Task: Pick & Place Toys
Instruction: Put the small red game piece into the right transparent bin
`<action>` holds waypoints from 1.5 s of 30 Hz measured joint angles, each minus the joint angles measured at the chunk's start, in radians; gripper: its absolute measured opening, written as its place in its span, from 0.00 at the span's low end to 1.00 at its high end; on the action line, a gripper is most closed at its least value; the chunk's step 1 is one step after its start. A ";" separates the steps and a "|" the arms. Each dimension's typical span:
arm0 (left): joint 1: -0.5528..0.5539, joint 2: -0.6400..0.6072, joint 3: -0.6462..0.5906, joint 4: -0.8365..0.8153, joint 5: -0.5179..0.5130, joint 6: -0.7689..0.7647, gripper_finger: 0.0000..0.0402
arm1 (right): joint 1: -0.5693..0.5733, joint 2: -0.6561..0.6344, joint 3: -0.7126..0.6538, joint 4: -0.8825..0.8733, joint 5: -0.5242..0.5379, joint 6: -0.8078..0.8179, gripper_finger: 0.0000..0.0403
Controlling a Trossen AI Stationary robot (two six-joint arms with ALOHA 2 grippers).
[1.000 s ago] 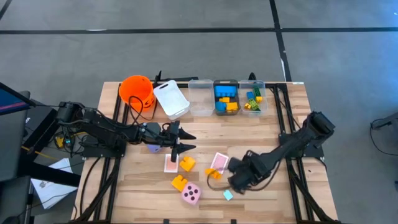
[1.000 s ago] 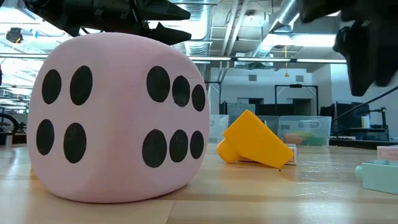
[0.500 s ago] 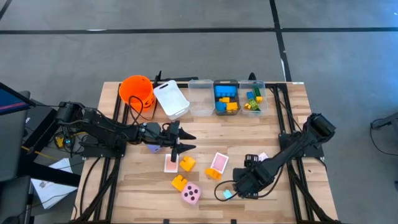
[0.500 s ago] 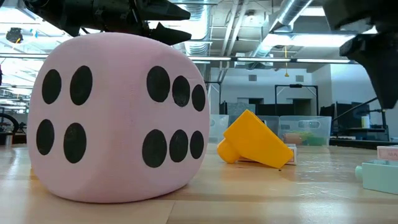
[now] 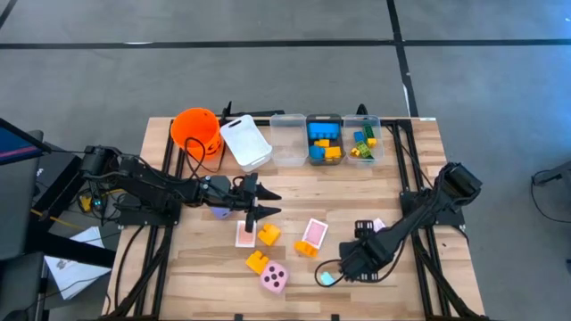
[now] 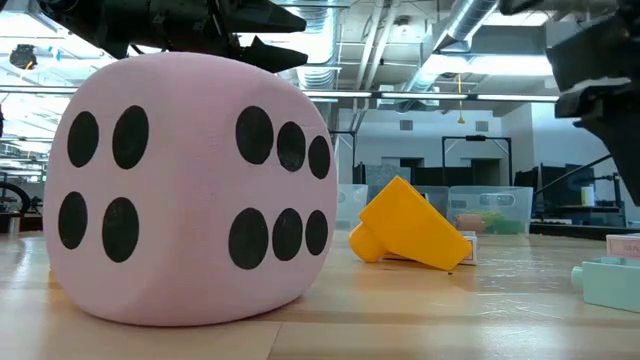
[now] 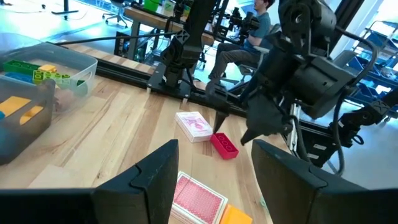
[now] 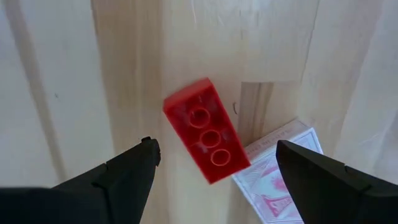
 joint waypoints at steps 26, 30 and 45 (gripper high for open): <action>-0.021 0.000 0.000 -0.063 0.000 -0.003 0.49 | -0.073 0.000 -0.058 0.104 -0.074 -0.159 0.70; -0.021 0.000 0.000 -0.063 0.000 -0.003 0.49 | -0.084 0.000 -0.058 0.105 -0.096 -0.159 0.70; -0.021 0.000 0.000 -0.063 0.000 -0.003 0.49 | -0.095 0.000 -0.058 0.154 -0.185 -0.148 0.70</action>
